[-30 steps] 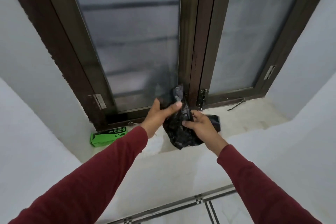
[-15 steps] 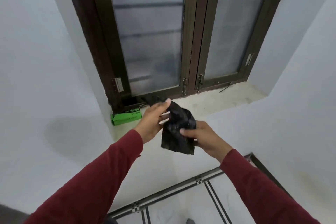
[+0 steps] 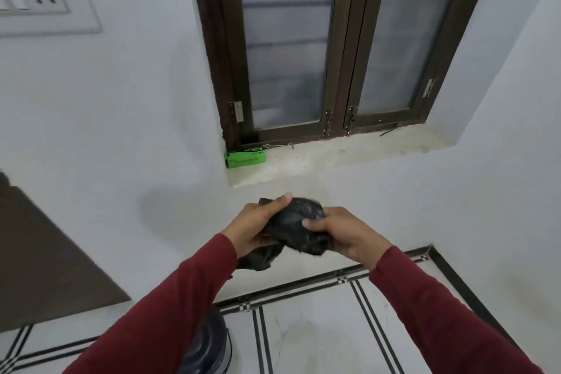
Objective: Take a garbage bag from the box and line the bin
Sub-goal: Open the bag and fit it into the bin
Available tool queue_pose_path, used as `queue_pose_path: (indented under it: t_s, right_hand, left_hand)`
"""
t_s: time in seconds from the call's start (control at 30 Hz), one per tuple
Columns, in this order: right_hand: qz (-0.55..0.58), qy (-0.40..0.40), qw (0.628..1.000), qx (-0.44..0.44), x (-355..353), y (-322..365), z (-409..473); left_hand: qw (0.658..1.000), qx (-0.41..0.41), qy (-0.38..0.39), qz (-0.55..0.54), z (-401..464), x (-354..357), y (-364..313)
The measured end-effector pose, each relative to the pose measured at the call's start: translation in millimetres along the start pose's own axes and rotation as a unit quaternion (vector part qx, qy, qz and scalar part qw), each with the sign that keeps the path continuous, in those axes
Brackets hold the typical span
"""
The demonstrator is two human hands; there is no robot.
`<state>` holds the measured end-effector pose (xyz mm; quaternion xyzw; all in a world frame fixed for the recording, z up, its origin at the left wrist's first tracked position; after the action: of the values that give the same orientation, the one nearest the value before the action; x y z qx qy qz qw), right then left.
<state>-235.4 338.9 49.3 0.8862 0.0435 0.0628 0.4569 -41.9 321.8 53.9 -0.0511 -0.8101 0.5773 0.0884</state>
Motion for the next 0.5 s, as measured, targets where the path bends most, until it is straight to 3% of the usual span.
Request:
queue_pose_path:
  t_s: [0.07, 0.13, 0.23, 0.37, 0.43, 0.5]
  right_hand:
    - [0.035, -0.025, 0.999, -0.028, 9, -4, -13]
    - [0.051, -0.051, 0.997, -0.036, 17, -13, -22]
    - [0.079, -0.064, 0.995, -0.012, 31, -32, -36]
    - [0.104, 0.060, 0.992, 0.037, 57, -55, -68]
    - [0.102, 0.081, 0.991, 0.038, 70, -64, -84]
    - [0.120, 0.056, 0.991, 0.026, 79, -75, -95]
  left_hand:
    - [0.998, -0.034, 0.042, 0.032, -29, -2, 9]
    - [0.999, -0.028, 0.034, 0.006, -55, 0, 18]
    - [0.997, 0.011, -0.079, -0.008, -92, 1, 29]
    - [0.966, 0.083, -0.221, 0.107, -136, -10, 47]
    - [0.949, 0.093, -0.243, 0.178, -160, -17, 55]
    - [0.947, 0.048, -0.238, 0.210, -181, -26, 64]
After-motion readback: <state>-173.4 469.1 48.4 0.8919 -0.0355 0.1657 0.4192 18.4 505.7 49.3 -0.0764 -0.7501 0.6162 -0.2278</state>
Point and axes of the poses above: each hand's wrist, its own z-axis towards the middle knuckle, its own x-axis out of the palm, y = z × x, the point moved 2 cm from there along z, towards the middle knuckle, and after that the axes turned 9 degrees about x, right-handed, at the moved point
